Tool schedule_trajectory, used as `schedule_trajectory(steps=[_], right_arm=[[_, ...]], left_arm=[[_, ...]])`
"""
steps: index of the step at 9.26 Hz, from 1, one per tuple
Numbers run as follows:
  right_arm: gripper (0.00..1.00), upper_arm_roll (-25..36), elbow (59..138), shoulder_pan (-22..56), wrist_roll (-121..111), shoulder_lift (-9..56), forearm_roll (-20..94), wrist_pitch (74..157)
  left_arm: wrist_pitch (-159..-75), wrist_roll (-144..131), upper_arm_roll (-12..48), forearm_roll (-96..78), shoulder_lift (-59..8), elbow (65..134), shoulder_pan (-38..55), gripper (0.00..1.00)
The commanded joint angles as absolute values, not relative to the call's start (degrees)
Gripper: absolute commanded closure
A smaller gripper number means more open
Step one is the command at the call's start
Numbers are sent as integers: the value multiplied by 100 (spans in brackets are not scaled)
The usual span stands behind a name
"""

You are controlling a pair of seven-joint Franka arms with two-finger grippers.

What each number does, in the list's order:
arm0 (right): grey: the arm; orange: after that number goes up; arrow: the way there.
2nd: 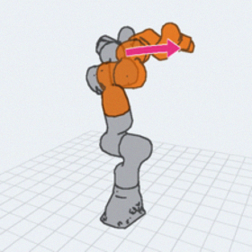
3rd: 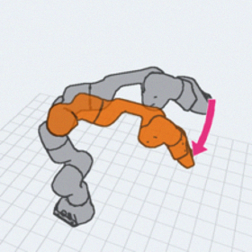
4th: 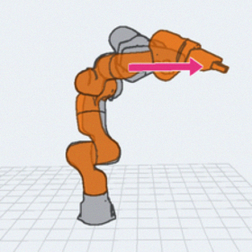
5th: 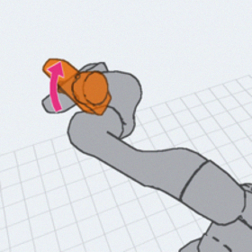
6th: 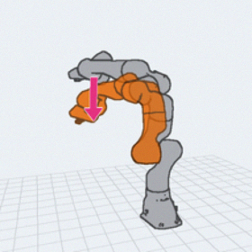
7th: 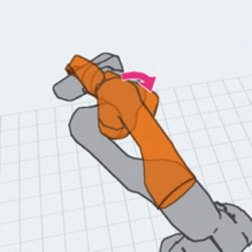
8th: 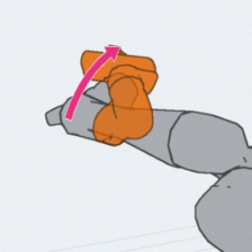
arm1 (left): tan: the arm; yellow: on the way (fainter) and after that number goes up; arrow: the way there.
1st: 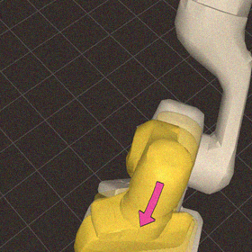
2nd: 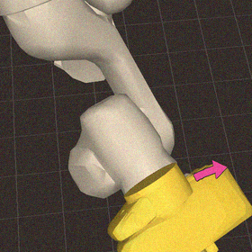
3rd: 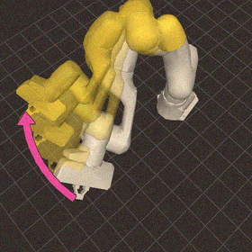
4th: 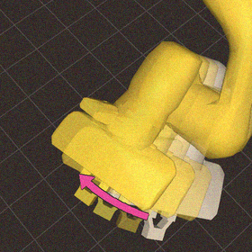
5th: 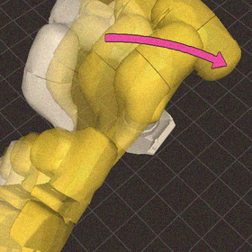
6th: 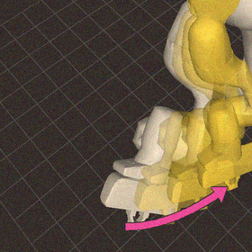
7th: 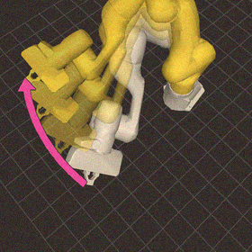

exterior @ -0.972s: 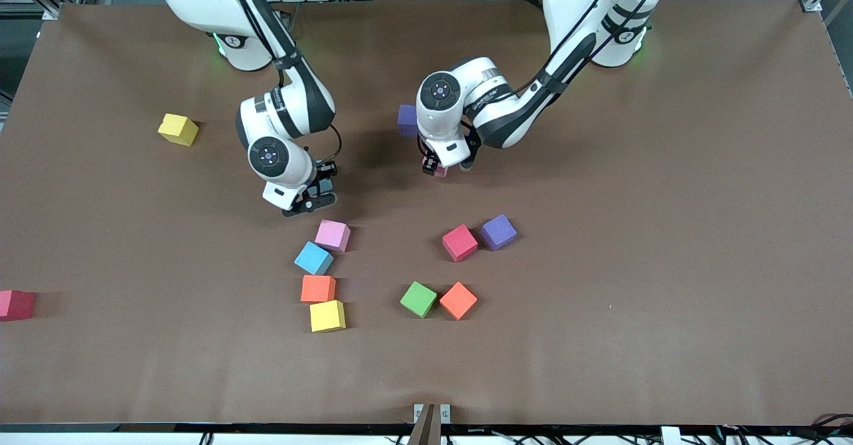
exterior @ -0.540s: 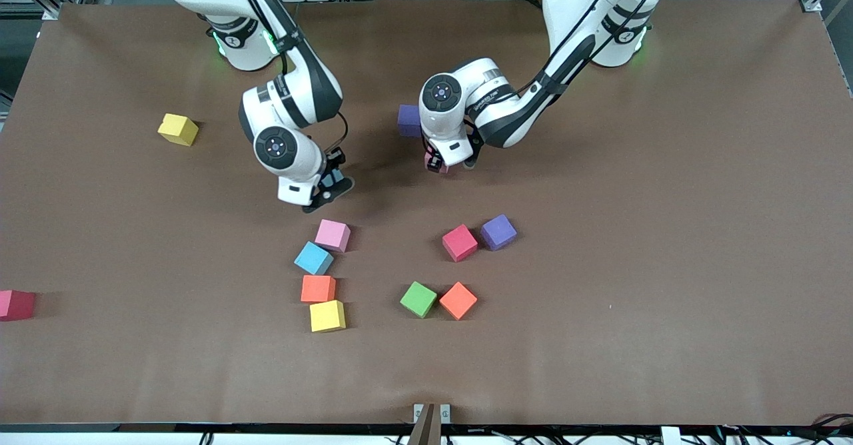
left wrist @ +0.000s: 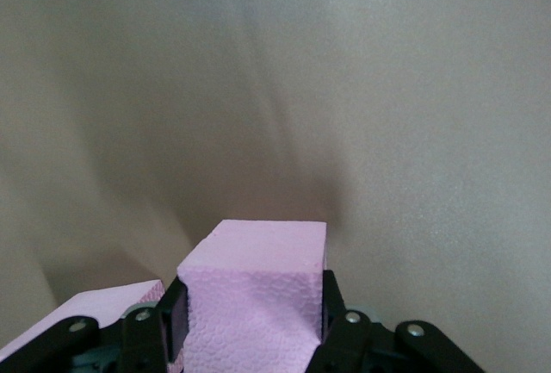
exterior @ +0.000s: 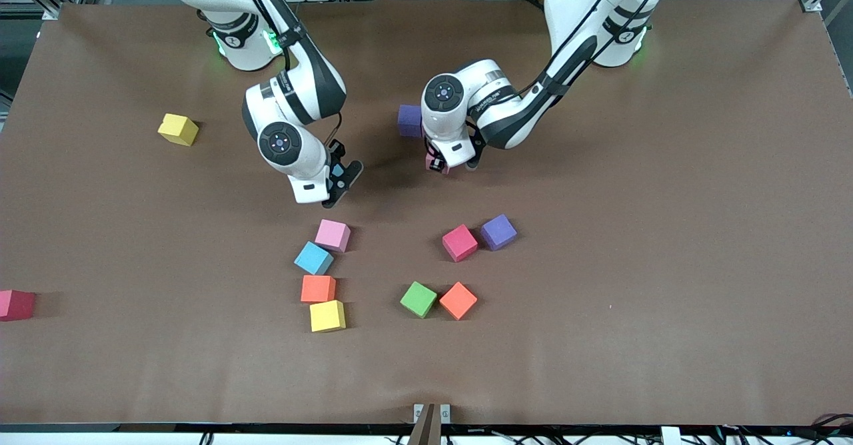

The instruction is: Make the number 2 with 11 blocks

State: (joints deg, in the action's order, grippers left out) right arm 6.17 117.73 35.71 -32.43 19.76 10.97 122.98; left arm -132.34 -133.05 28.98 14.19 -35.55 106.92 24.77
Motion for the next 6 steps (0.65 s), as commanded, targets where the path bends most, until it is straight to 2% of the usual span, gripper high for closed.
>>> schedule_trajectory(steps=[1,4,6], right_arm=[[100,598,11786,3524,-3437,1907,1064,12252],[100,598,11769,3516,-3445,1942,1020,12269],[100,598,11760,3507,-3445,1951,958,12296]], left_arm=[[-12939,-13787,2927,1582,-3323,10810,2251,100],[-12823,-14623,2970,1565,-2727,11423,2136,100],[-12867,-15062,3111,1512,-2628,11566,2136,100]])
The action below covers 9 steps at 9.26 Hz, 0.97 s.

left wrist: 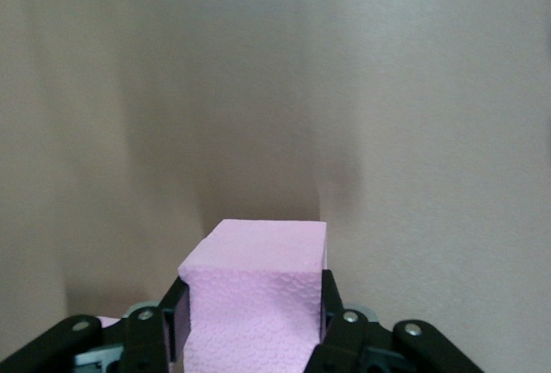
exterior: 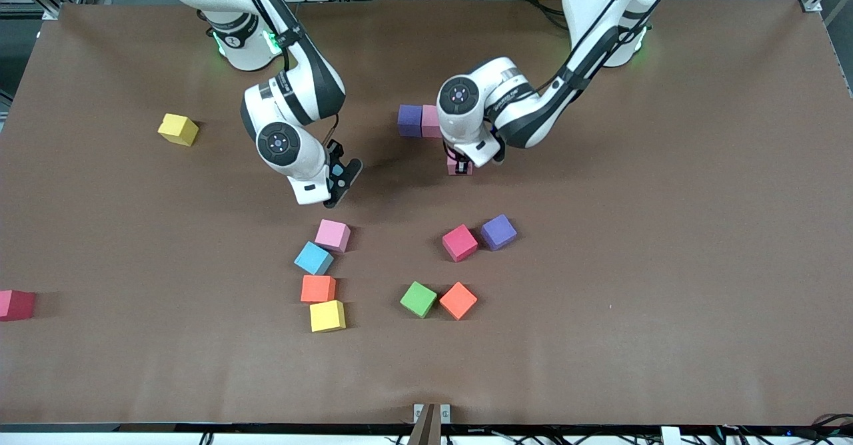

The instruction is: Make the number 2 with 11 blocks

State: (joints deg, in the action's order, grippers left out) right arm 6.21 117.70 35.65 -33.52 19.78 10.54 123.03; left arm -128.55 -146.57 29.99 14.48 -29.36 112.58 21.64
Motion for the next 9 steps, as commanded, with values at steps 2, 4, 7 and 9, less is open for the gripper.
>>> schedule_trajectory(steps=[2,4,7,9], right_arm=[[100,598,11760,3507,-3445,1960,958,12296],[100,598,11751,3507,-3454,1960,888,12296],[100,598,11742,3507,-3454,1969,853,12305],[100,598,11742,3507,-3454,1978,853,12305]], left_arm=[[-13050,-15266,3339,1512,-2506,11819,2136,100],[-13315,-15249,3453,1520,-2355,12146,2136,100],[-13342,-15196,3463,1547,-2355,12252,2127,100],[-13429,-15205,3550,1547,-2347,12374,2127,100]])
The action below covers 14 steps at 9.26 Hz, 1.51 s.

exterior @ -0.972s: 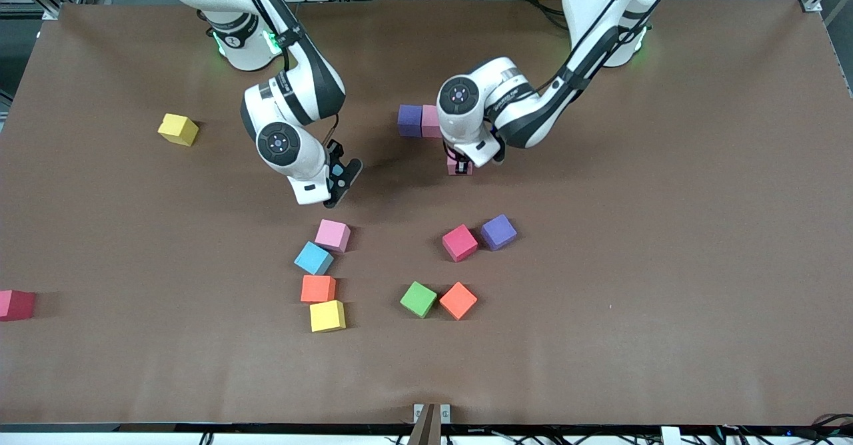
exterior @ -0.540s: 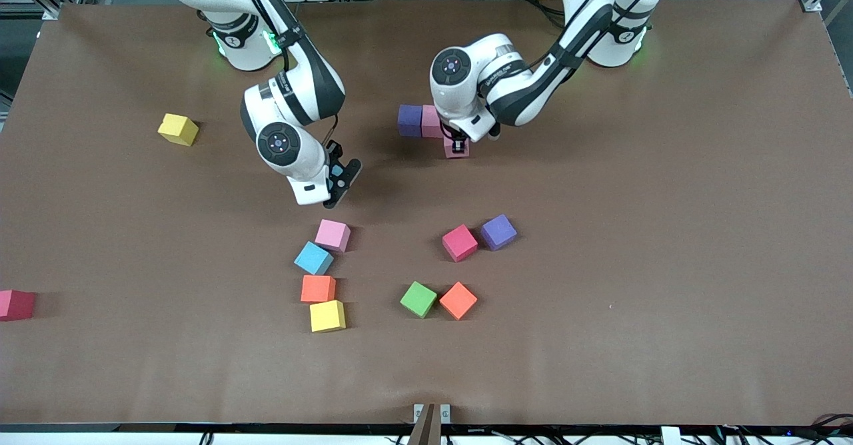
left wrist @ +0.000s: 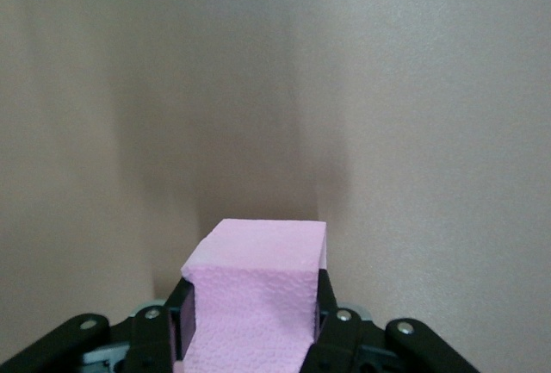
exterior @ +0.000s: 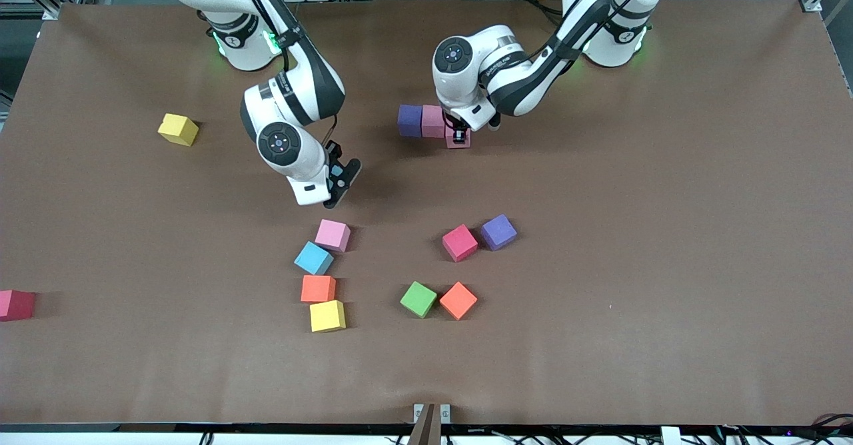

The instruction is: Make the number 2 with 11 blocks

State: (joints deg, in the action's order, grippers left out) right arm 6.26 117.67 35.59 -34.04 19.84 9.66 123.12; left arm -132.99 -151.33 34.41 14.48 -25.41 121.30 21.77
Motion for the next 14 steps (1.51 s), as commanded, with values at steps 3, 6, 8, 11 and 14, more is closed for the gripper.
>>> schedule_trajectory(steps=[3,6,8,11,14], right_arm=[[100,598,11733,3498,-3454,1978,826,12296],[100,598,11707,3498,-3463,1978,765,12296],[100,598,11707,3498,-3463,1978,765,12296],[100,598,11707,3498,-3454,1978,765,12278],[100,598,11707,3498,-3454,1969,765,12261]], left_arm=[[-13552,-15214,3656,1547,-2312,12541,2109,100],[-13667,-15205,3770,1538,-2294,12612,2039,100],[-13711,-15205,3858,1538,-2294,12612,2030,100],[-13807,-15196,3858,1538,-2320,12612,2039,100],[-13799,-15056,3858,1538,-2355,12604,2039,26]])
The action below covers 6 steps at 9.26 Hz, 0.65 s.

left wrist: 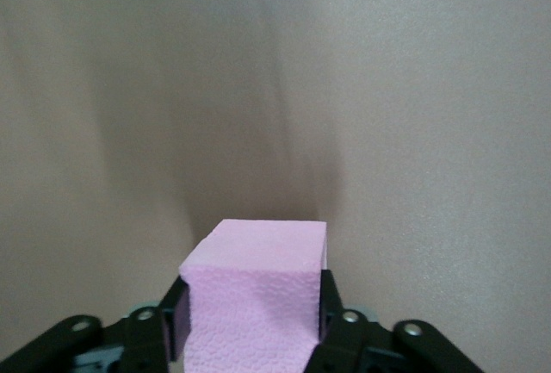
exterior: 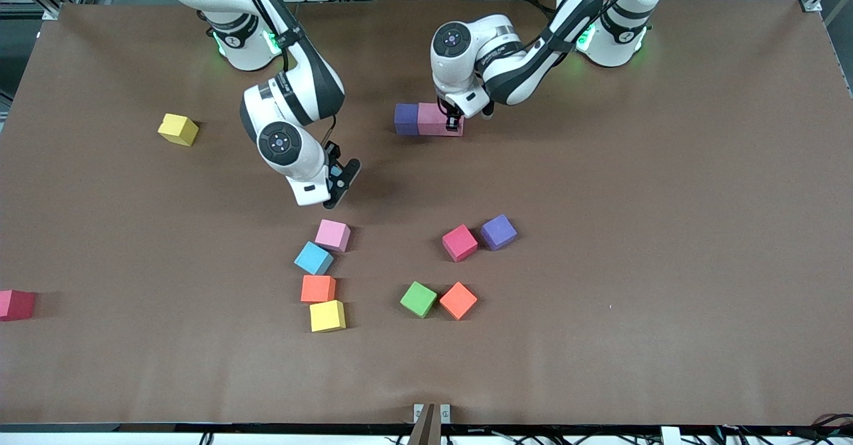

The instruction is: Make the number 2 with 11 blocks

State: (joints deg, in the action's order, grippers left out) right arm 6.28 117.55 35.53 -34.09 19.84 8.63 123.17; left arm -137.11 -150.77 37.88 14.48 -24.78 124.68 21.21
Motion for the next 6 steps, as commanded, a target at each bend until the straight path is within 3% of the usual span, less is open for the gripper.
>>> schedule_trajectory(steps=[1,6], right_arm=[[100,598,11698,3498,-3454,1977,765,12261],[100,598,11698,3498,-3454,1978,756,12270]], left_arm=[[-13781,-15056,3858,1538,-2355,12595,2039,26],[-13414,-15047,3893,1529,-2216,12525,2030,26]])
